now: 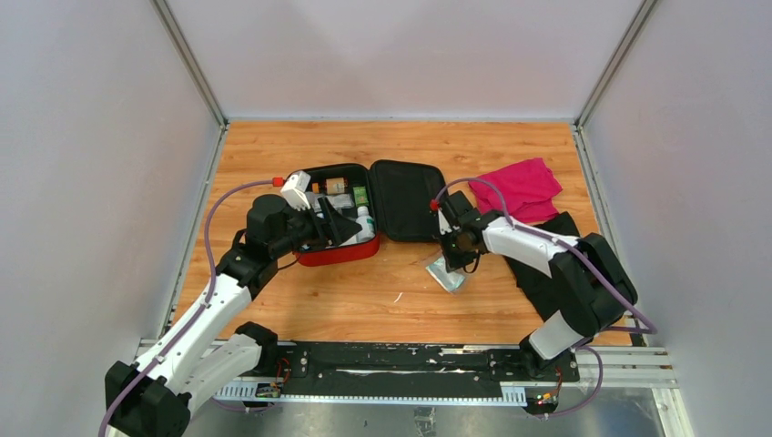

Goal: Organize the medicine kit

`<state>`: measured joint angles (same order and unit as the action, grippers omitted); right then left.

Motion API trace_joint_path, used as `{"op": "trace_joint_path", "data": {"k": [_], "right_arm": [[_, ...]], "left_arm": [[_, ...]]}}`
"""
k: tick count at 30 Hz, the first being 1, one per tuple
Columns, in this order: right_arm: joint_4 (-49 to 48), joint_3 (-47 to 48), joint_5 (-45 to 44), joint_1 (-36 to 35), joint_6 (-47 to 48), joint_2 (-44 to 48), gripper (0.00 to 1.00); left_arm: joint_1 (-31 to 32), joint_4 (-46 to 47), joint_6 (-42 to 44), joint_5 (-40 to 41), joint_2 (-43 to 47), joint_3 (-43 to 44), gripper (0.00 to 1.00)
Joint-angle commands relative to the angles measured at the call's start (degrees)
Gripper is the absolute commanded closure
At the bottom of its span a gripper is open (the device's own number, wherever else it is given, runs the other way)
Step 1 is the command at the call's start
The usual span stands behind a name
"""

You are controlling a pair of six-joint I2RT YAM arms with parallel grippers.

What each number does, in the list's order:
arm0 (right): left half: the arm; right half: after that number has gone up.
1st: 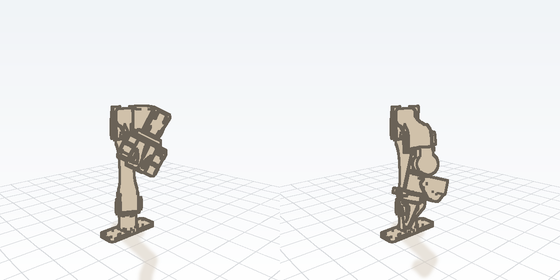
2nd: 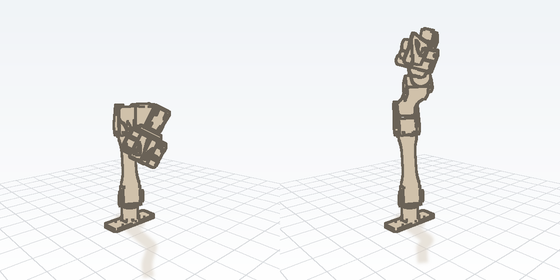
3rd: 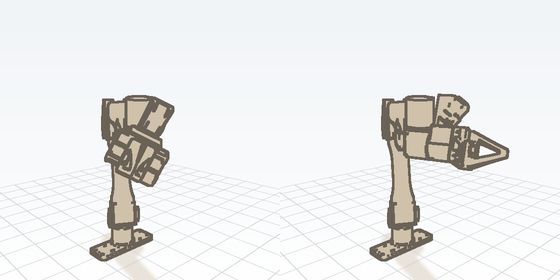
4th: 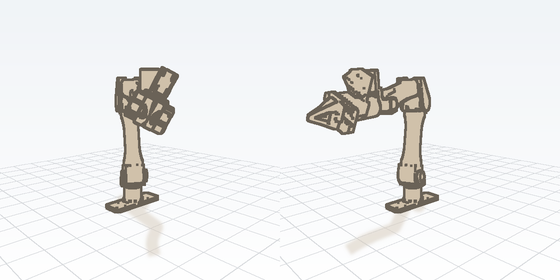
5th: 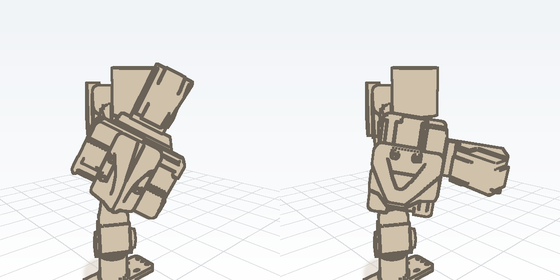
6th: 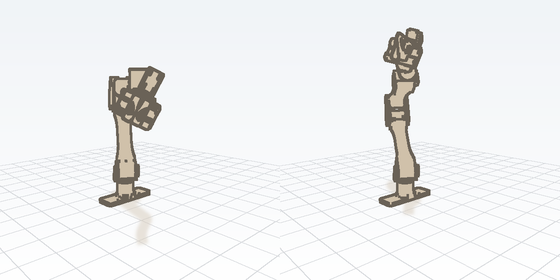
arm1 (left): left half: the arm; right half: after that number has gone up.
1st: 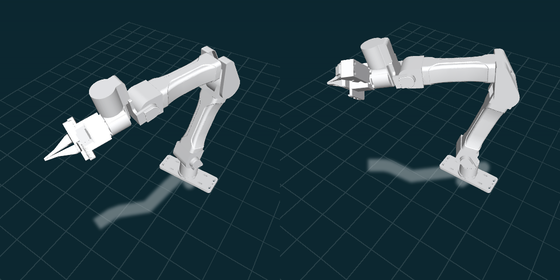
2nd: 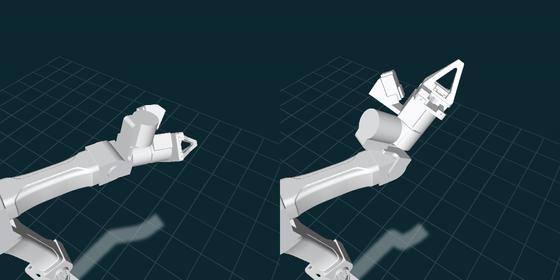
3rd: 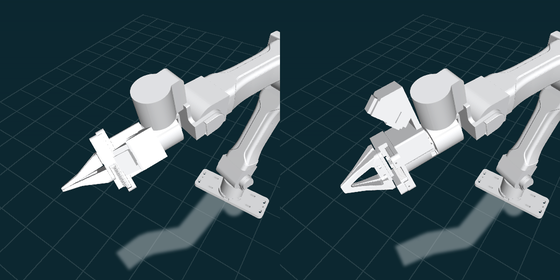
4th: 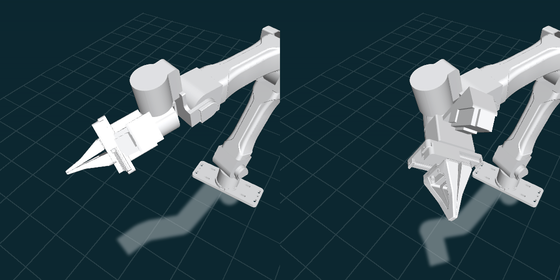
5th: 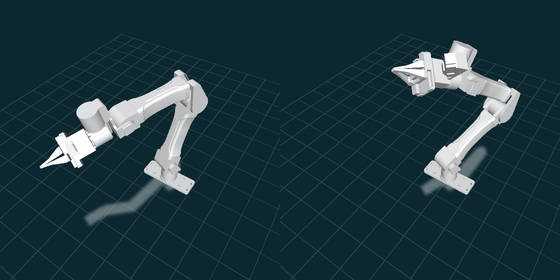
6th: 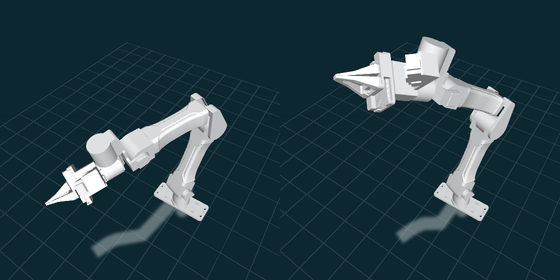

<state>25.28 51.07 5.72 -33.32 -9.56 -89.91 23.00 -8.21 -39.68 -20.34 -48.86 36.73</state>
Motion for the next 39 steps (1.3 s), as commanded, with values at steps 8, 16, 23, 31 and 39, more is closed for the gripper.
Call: {"op": "trace_joint_path", "data": {"k": [8,16,23,31,39], "right_arm": [[-0.55,-0.92,10.13,0.05,-11.44,19.56,1.00],[-8.97,2.85,11.43,-0.11,-23.57,26.26,1.00],[-11.86,7.72,15.52,-1.27,-27.71,22.30,1.00],[-13.76,9.40,17.46,-4.06,-29.47,21.38,1.00],[-13.87,9.22,15.99,-6.02,-29.49,21.92,1.00]], "left_arm": [[1.35,7.93,-7.57,-3.49,-1.10,-0.33,0.26],[7.58,9.07,-11.21,1.27,-3.26,4.51,0.23],[13.01,9.97,-12.35,5.29,-7.45,7.35,0.22],[15.77,9.97,-12.66,6.50,-11.92,9.16,0.28],[16.37,9.97,-12.79,5.95,-13.78,9.80,0.60]]}}
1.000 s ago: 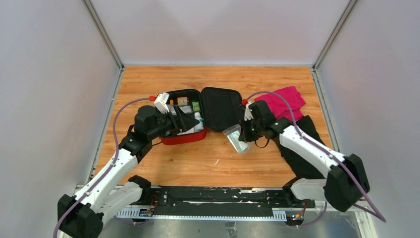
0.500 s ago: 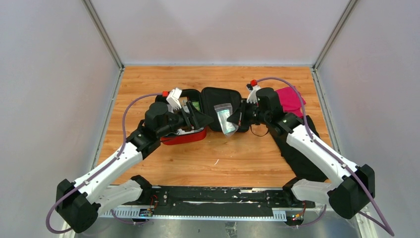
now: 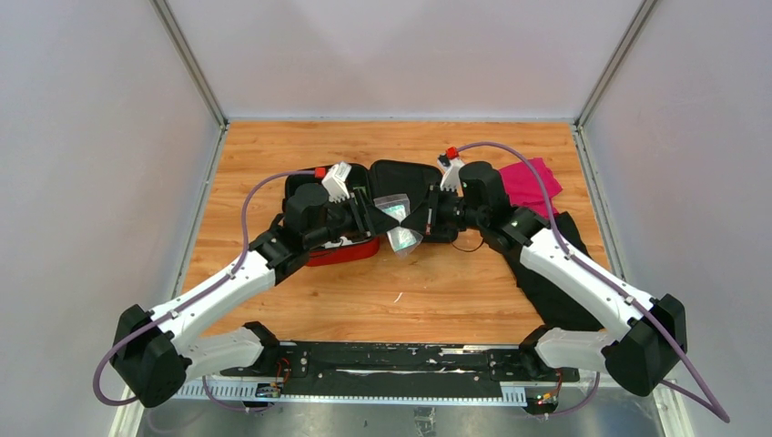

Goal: Organize the medicine kit

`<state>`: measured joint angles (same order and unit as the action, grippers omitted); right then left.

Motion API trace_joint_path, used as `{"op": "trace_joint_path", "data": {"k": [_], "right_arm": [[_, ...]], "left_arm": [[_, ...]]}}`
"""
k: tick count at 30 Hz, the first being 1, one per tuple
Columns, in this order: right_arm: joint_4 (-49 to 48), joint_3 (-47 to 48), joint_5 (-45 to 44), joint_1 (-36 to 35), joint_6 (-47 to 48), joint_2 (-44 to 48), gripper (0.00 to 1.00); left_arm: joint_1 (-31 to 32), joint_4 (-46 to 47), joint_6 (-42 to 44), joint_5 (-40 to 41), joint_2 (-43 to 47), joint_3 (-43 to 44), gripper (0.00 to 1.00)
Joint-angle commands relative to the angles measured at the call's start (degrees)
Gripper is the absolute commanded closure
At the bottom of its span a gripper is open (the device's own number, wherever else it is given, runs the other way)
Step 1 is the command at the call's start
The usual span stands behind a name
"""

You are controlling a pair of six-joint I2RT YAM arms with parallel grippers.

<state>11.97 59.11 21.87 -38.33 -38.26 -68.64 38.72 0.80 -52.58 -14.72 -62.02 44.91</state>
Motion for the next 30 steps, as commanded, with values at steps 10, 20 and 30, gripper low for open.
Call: {"op": "trace_joint_path", "data": {"k": [10,20,30], "right_arm": [[1.34,-0.09,-6.46,-0.92,2.27,2.98,0.76],[7.88,-4.06,-19.75,4.02,9.71,9.57,0.34],[5.37,-7.60,-2.85,22.24,11.72,-0.82,0.37]], "left_arm": [[0.66,0.96,-0.07,-0.66,0.03,0.66,1.00],[0.57,-8.62,8.75,4.13,2.61,1.66,1.00],[-0.72,-20.29,16.47,8.05,6.34,2.50,1.00]]}}
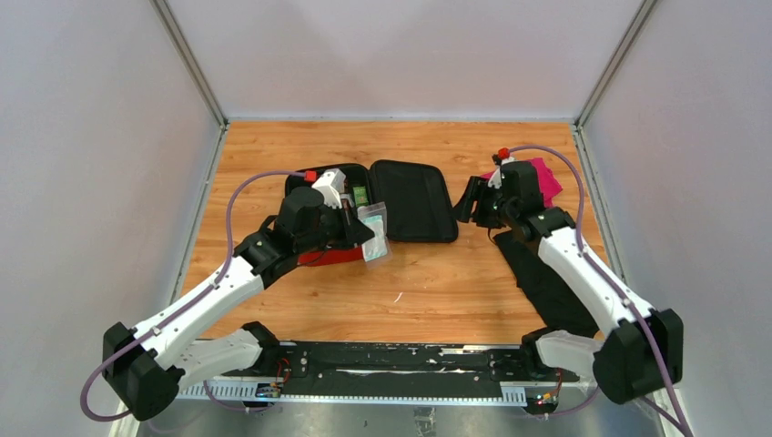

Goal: Organize the medicine kit

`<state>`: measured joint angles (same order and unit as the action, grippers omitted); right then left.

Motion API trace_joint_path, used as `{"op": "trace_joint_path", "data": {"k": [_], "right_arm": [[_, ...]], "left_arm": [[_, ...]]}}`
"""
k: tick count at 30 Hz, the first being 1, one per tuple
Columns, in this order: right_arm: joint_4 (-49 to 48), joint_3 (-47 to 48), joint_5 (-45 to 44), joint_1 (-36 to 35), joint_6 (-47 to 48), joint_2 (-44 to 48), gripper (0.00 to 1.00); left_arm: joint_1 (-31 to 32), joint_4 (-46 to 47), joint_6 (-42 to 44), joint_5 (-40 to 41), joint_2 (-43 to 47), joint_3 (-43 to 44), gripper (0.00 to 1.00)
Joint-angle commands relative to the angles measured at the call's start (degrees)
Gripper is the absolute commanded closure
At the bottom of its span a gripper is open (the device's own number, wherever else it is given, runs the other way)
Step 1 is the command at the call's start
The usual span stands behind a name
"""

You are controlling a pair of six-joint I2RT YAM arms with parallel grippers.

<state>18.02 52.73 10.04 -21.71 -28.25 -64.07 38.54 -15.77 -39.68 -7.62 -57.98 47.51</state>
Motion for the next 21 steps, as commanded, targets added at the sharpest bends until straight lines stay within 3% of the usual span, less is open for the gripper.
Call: {"op": "trace_joint_path", "data": {"k": [1,7,12,18,21], "right_arm": [[-1.90,-1.18,11.03,7.00,1.51,-7.21,0.38],[-6.14,2.54,18.62,13.89,1.13,-20.77,0.44],[-7.06,7.12,21.97,15.12,1.45,-30.86,0.49],[-9.83,10.33,24.74,15.12,1.37,-38.02,0.59],[-11.45,11.81,27.07,15.12,1.21,-40.60,0.70]], "left_arm": [[-0.57,-3.71,3.56,0.81,2.86,-0.61,1.00],[-0.88,-5.28,3.82,1.18,6.40,-2.77,1.00],[-1.00,-6.50,3.84,1.59,8.54,-3.72,1.00],[-1.00,-6.92,3.50,1.58,8.85,-4.03,1.00],[-1.02,-6.99,3.55,1.45,8.78,-4.00,1.00]]}}
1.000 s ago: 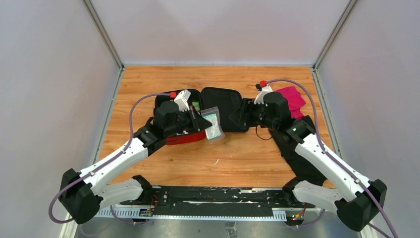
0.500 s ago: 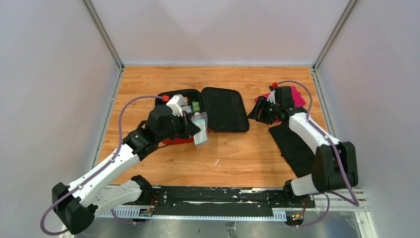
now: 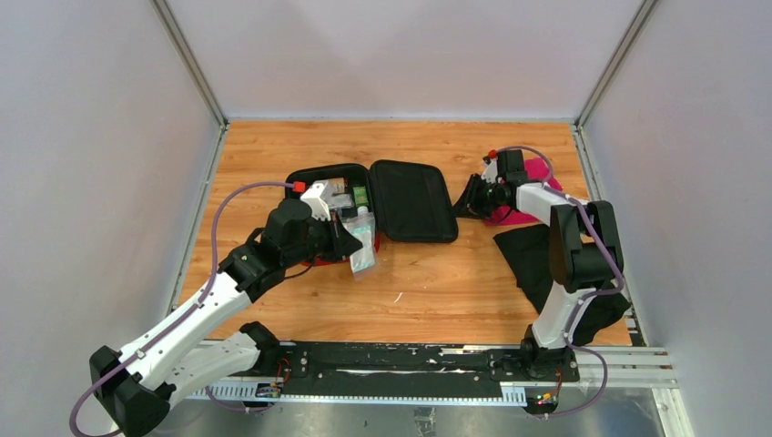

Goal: Organize the medicine kit

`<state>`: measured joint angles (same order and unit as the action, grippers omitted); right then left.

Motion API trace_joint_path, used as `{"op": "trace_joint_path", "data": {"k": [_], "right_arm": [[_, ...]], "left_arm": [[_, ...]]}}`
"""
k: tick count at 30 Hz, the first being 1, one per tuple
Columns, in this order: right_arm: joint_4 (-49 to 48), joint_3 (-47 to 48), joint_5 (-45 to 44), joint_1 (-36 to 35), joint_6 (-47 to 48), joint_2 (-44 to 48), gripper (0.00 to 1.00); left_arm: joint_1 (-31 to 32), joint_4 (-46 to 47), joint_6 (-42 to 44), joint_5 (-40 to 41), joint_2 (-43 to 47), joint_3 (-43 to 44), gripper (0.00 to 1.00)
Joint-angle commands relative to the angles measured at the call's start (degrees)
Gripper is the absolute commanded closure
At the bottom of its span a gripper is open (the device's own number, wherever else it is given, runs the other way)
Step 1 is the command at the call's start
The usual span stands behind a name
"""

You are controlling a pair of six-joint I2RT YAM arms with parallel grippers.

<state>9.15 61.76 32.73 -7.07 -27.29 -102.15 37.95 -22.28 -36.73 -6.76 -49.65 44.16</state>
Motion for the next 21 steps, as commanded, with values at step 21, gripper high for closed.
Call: {"op": "trace_joint_path", "data": {"k": [21], "right_arm": [[-0.40,0.60,8.24,-9.95,3.60,-6.30,0.89]], "left_arm": [[-0.58,-9.01,2.57,9.54,-0.45,1.47,1.00]]}}
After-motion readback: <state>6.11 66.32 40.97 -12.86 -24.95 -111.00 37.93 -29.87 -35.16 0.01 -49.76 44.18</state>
